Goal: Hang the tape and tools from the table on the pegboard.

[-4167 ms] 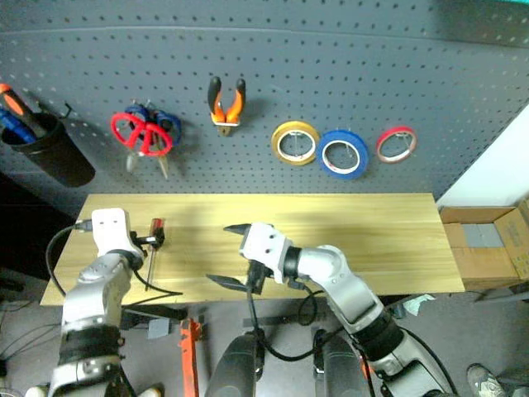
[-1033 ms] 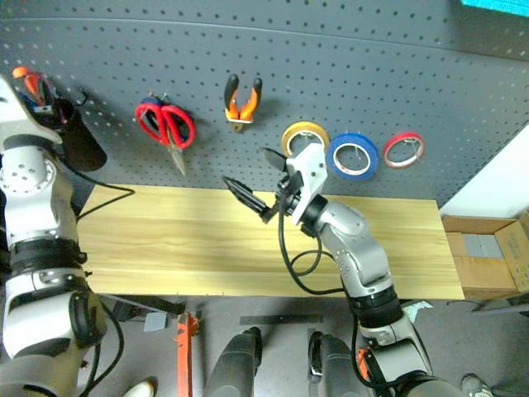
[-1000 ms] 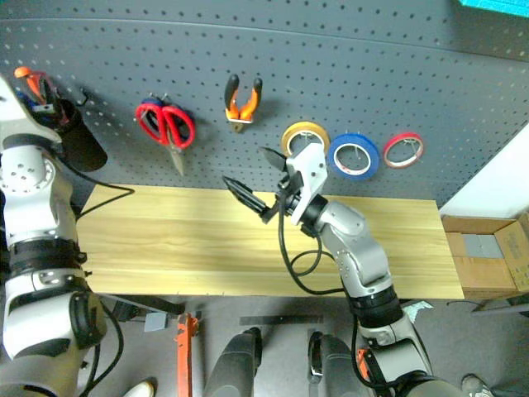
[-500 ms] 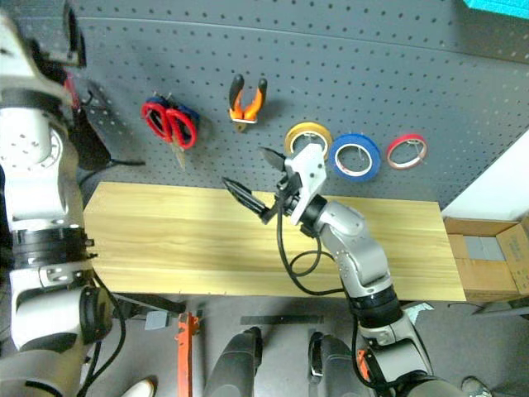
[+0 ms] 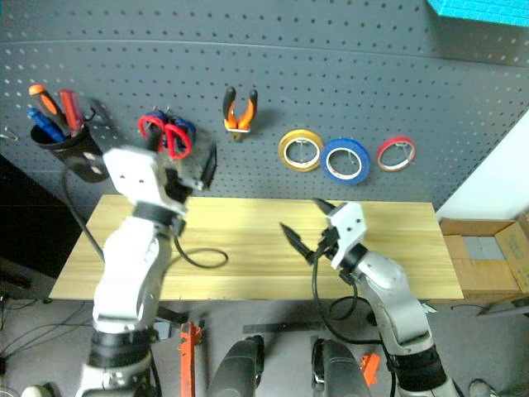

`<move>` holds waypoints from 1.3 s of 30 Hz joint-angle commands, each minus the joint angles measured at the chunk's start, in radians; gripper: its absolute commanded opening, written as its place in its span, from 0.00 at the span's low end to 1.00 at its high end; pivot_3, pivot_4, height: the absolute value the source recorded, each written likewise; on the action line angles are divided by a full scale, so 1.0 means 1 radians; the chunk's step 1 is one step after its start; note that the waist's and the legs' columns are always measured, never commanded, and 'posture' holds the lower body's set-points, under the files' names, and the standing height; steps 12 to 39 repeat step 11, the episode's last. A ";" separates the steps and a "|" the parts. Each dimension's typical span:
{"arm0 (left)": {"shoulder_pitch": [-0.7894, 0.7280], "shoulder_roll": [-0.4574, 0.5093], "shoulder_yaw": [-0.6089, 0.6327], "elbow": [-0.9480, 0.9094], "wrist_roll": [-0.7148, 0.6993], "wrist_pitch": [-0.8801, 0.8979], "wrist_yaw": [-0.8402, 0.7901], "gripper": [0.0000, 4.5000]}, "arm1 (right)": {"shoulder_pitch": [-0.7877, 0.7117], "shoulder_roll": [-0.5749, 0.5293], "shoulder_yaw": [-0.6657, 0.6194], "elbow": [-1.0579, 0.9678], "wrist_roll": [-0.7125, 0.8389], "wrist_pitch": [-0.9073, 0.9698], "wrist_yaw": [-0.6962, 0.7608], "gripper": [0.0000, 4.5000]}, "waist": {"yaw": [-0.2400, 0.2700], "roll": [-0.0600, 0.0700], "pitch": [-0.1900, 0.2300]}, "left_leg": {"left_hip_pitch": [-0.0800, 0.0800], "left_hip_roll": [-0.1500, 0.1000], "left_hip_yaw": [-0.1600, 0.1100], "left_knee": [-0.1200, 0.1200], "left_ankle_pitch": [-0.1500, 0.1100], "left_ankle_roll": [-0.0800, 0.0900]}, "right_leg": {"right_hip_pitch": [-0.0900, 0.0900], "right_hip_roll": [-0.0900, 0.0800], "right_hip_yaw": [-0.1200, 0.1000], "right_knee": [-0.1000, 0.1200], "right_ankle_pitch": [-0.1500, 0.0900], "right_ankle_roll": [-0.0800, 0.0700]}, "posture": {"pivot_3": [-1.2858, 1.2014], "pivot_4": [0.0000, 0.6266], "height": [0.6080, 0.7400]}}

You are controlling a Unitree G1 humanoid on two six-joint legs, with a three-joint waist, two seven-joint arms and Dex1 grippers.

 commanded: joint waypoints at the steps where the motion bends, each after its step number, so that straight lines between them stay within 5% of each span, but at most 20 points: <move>1: 0.047 -0.081 0.078 0.019 -0.055 0.238 0.104 0.99 | 0.068 0.024 -0.067 -0.051 -0.074 0.082 -0.158 1.00 | 0.000 -0.002 -0.005 | 0.000 0.000 0.000 0.000 0.000 0.000 | 0.000 0.000 0.000 -0.001 0.000 0.000 | 0.57 0.30 1.00; 11: 0.084 0.006 0.078 0.188 -0.047 0.200 -0.046 0.99 | 0.315 0.076 -0.215 -0.072 -0.077 0.139 -0.282 1.00 | -0.004 0.006 -0.054 | -0.005 -0.001 -0.001 -0.002 -0.002 0.002 | 0.000 0.001 -0.002 -0.011 -0.003 -0.006 | 0.55 0.19 1.00; 39: 0.084 0.006 0.078 0.188 -0.047 0.200 -0.046 0.99 | 0.315 0.076 -0.215 -0.072 -0.077 0.139 -0.282 1.00 | -0.004 0.006 -0.054 | -0.005 -0.001 -0.001 -0.002 -0.002 0.002 | 0.000 0.001 -0.002 -0.011 -0.003 -0.006 | 0.55 0.19 1.00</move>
